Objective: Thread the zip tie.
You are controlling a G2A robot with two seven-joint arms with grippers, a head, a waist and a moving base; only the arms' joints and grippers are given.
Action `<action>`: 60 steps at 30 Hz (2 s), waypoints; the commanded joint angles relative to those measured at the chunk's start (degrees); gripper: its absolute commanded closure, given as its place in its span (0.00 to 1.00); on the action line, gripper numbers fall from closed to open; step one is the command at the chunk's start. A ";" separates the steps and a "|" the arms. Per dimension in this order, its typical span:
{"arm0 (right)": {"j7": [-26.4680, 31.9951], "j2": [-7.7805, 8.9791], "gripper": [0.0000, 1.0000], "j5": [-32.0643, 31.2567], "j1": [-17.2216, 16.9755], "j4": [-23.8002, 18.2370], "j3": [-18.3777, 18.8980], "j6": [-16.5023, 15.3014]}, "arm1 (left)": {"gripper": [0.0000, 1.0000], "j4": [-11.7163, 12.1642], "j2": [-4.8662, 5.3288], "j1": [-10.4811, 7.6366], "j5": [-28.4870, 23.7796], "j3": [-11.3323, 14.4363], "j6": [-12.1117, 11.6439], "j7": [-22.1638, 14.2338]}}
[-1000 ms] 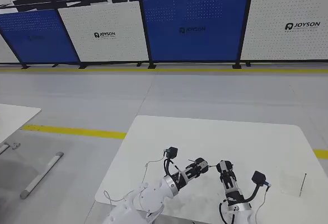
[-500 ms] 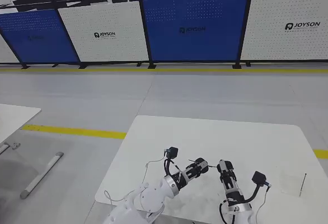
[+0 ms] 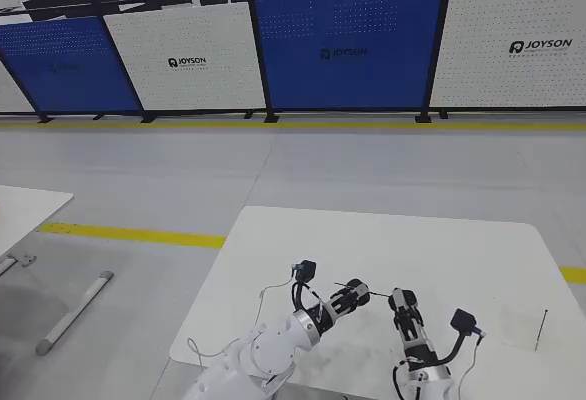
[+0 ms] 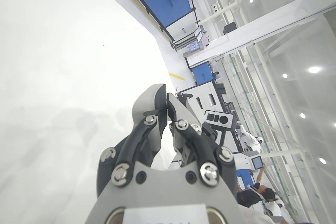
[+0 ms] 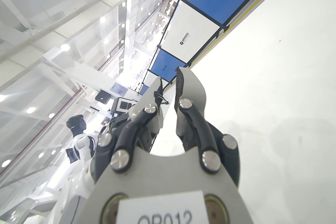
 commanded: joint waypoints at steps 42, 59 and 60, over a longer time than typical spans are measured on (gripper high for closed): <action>4.74 -0.10 1.00 2.23 0.80 0.73 1.20 -2.08 | 0.95 -0.33 -0.17 0.82 1.10 -0.12 -1.98 -0.13; 3.24 -0.27 1.00 0.58 0.45 0.14 0.90 -0.45 | 1.00 -0.82 -0.16 0.82 3.10 0.08 -1.65 -0.25; 3.04 -0.30 1.00 0.27 0.47 0.17 0.80 -0.21 | 1.00 -0.78 -0.17 0.82 3.15 0.08 -1.65 -0.15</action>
